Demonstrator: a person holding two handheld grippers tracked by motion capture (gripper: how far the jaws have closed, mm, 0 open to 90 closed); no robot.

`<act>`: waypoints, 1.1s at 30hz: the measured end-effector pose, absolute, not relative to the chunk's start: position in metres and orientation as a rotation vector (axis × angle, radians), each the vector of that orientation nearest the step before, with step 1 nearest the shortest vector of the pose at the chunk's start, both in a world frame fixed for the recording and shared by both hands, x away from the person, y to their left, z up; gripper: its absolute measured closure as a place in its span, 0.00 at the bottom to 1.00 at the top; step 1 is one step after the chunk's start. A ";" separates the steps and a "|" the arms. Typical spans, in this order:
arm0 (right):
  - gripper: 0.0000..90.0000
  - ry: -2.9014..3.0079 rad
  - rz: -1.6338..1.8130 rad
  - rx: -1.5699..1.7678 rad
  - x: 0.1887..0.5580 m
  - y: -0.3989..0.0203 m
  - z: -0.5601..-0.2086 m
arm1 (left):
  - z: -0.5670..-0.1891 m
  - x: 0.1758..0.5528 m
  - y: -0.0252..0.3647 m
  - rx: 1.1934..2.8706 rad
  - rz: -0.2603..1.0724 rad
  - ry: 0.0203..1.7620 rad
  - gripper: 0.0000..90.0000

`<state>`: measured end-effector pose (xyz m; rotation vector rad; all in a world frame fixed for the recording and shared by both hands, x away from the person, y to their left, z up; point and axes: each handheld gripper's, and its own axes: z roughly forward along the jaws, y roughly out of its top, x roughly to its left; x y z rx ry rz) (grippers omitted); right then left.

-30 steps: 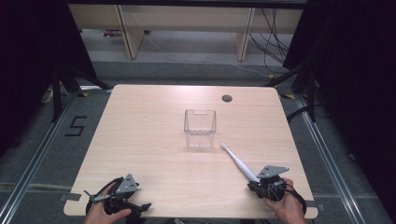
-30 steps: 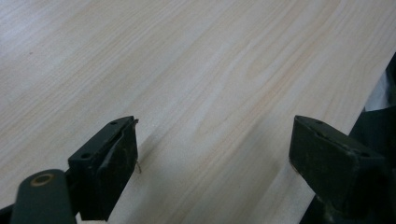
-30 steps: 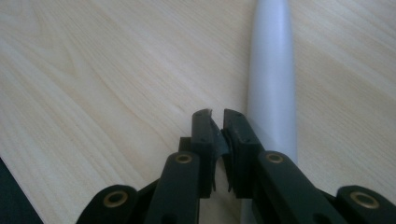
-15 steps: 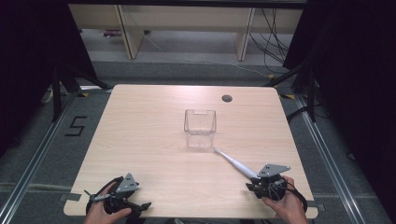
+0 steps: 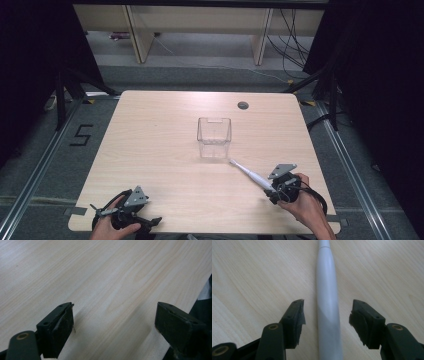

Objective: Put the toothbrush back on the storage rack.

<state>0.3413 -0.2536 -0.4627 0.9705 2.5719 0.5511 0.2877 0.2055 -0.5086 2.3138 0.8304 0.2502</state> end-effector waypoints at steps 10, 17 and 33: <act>0.50 2.634 0.485 0.956 0.359 -0.242 -0.467 | -0.509 0.288 0.205 2.316 0.259 0.833 0.17; 0.53 2.693 0.420 0.932 0.371 -0.229 -0.468 | -0.508 0.288 0.205 2.309 0.261 0.833 0.17; 0.60 2.748 0.366 0.907 0.385 -0.221 -0.474 | -0.508 0.288 0.206 2.314 0.256 0.827 0.17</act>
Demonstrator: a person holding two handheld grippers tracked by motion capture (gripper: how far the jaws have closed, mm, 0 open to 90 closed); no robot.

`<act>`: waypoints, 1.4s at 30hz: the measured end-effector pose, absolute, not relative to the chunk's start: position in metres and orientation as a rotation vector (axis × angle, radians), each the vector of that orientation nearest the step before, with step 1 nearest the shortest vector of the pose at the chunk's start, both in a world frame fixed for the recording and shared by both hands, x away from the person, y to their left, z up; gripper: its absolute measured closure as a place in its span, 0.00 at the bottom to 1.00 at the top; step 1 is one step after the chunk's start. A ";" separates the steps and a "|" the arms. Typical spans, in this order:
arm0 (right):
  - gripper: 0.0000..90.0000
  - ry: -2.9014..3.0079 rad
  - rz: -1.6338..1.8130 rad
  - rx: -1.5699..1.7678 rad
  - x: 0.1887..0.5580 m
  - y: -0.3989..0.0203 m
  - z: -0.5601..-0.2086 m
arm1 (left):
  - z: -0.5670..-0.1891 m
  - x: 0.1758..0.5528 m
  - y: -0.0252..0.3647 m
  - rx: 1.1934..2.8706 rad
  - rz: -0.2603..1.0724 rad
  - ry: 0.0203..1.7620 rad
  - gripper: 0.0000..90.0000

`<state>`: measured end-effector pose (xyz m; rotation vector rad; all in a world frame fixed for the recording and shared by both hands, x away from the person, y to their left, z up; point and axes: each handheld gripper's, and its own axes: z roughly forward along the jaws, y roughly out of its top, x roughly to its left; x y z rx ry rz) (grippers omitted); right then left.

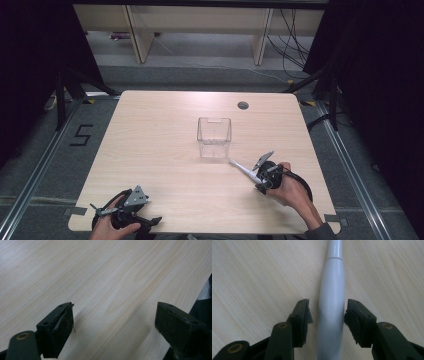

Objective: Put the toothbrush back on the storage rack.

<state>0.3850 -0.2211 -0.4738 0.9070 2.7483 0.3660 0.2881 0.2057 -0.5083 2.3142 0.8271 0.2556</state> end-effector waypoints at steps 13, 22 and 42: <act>0.71 2.813 0.302 0.906 0.396 -0.219 -0.474 | -0.508 0.289 0.206 2.317 0.259 0.828 0.17; 0.73 2.885 0.227 0.925 0.409 -0.219 -0.474 | -0.509 0.288 0.205 2.320 0.261 0.827 0.17; 0.74 2.962 0.142 0.941 0.423 -0.213 -0.474 | -0.508 0.289 0.206 2.319 0.258 0.820 0.17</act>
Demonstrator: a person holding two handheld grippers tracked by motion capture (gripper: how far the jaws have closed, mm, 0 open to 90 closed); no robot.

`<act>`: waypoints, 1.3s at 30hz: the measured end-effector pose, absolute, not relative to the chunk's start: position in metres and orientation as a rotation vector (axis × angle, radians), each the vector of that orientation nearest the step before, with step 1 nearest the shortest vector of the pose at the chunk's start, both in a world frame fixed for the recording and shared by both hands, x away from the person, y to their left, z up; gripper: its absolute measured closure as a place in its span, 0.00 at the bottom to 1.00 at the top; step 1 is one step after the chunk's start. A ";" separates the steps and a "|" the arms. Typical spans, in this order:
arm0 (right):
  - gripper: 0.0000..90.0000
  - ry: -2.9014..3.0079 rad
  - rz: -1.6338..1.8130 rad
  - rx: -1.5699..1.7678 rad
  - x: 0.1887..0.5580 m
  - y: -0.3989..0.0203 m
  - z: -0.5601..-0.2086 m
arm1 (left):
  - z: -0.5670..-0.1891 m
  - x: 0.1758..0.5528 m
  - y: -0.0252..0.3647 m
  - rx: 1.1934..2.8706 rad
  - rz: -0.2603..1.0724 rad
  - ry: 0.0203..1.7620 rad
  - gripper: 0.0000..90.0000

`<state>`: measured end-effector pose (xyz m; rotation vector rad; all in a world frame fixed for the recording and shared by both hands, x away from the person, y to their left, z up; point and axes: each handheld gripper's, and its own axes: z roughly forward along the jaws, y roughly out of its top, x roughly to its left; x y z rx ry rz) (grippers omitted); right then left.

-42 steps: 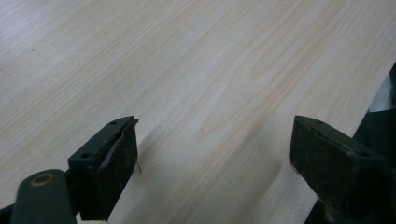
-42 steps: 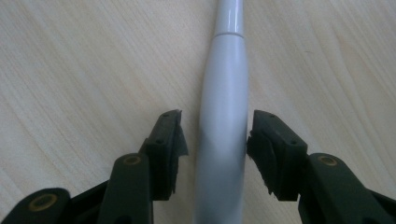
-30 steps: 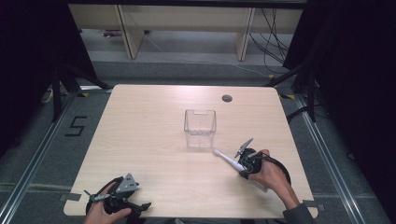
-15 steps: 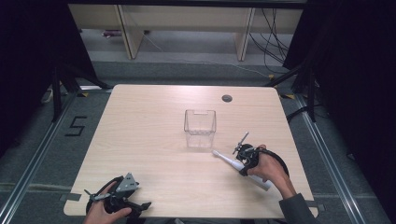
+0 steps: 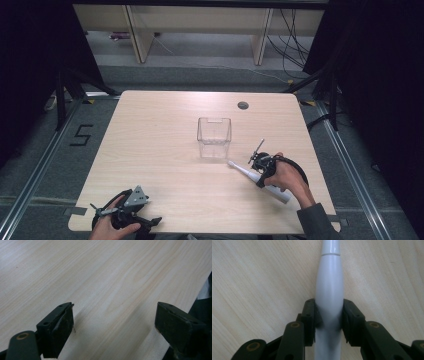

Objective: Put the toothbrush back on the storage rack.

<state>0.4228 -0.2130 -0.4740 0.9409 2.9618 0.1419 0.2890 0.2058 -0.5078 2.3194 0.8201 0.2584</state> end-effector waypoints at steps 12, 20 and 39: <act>0.74 2.947 0.117 0.964 0.422 -0.216 -0.473 | -0.507 0.290 0.206 2.325 0.256 0.823 0.17; 0.74 2.949 0.128 0.958 0.422 -0.218 -0.473 | -0.508 0.289 0.206 2.320 0.262 0.823 0.17; 0.75 2.845 0.353 1.005 0.420 -0.239 -0.446 | -0.508 0.288 0.206 2.317 0.261 0.824 0.17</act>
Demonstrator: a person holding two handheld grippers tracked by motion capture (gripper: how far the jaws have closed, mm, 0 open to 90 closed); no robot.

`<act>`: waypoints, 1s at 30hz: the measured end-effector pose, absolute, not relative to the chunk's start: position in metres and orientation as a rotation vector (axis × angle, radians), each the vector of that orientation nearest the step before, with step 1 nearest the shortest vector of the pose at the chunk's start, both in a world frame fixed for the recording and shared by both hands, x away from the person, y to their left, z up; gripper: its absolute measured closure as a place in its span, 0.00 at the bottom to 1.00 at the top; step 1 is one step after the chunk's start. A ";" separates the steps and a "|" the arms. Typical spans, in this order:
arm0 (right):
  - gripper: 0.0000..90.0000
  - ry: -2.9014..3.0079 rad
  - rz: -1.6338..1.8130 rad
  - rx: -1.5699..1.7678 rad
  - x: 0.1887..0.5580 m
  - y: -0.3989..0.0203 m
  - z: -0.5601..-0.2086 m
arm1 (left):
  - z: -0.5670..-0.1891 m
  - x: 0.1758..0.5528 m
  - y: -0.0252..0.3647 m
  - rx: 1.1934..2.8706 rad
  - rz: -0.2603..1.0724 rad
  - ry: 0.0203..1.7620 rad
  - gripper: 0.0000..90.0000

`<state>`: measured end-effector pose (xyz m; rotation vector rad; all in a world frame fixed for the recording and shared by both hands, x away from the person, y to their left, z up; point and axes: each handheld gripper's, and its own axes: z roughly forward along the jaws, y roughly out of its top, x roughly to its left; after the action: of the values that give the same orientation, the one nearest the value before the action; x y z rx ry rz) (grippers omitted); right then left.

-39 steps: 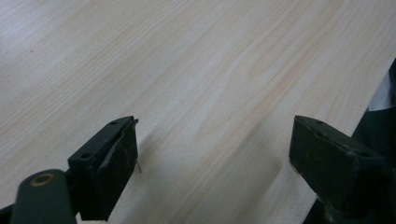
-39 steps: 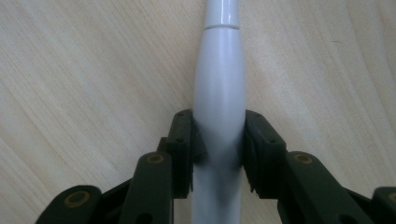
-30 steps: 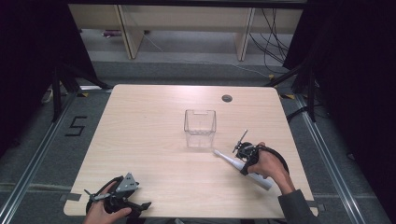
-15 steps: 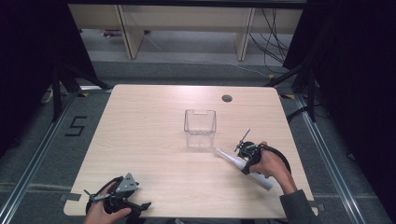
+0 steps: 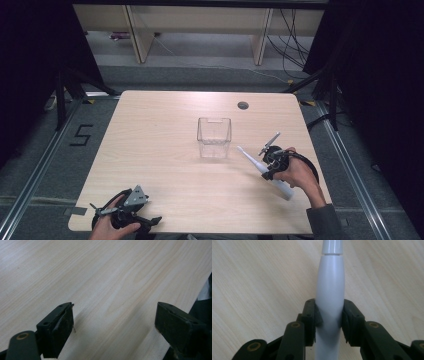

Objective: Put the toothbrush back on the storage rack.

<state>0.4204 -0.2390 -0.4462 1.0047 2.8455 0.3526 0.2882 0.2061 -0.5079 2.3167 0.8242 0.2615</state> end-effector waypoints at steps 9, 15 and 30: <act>0.74 2.743 0.555 1.044 0.422 -0.255 -0.430 | -0.508 0.288 0.205 2.294 0.259 0.849 0.17; 0.74 2.651 0.708 1.102 0.424 -0.266 -0.420 | -0.509 0.288 0.206 2.298 0.263 0.844 0.17; 0.74 2.464 0.974 1.075 0.429 -0.277 -0.412 | -0.505 0.288 0.208 2.266 0.295 0.857 0.17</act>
<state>0.4290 -0.2766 -0.4118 1.0753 2.4641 0.9740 0.2881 0.2083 -0.5054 2.2661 0.8566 0.2946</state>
